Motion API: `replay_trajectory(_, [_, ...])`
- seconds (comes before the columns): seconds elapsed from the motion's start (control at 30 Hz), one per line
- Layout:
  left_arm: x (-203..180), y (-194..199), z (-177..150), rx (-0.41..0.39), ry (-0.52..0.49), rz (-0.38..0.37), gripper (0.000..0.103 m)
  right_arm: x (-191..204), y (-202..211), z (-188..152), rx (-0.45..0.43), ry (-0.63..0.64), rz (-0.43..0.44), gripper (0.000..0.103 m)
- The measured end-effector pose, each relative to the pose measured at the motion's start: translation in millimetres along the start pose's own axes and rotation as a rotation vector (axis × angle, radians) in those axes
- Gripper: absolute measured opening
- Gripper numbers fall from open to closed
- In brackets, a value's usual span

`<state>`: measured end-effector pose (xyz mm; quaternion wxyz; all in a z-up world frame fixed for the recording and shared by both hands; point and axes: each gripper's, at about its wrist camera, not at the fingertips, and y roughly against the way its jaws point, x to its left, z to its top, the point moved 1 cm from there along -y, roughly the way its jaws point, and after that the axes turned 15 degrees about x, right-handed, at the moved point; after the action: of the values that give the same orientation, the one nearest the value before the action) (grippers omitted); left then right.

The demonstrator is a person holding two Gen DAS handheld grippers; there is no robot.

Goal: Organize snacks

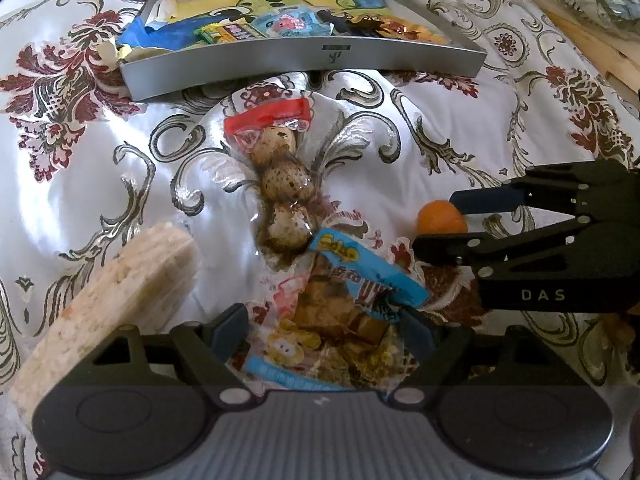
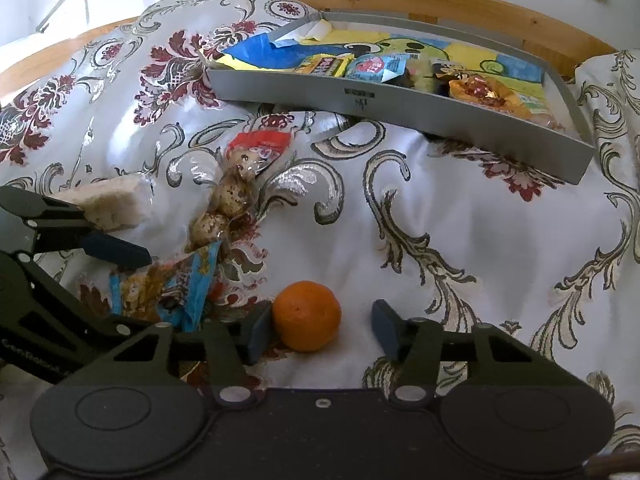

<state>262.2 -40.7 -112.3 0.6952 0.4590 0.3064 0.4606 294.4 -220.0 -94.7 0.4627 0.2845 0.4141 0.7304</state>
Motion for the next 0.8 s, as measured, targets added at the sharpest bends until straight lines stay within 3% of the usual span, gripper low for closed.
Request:
replay_trajectory(0.17, [-2, -1, 3, 0.010, 0.012, 0.019, 0.078, 2, 0, -1, 0.002, 0.009, 0.003, 0.037])
replay_trajectory(0.5, [-6, 6, 0, 0.017, 0.037, 0.021, 0.066, 1, 7, -8, -0.002, 0.001, 0.015, 0.036])
replay_trajectory(0.73, [-26, 17, -9, 0.059, 0.079, -0.018, 0.062, -5, 33, -34, -0.025, -0.012, 0.045, 0.036])
replay_trajectory(0.8, [-32, 20, -10, 0.067, 0.086, -0.013, 0.055, -8, 41, -44, -0.042, -0.027, 0.048, 0.036])
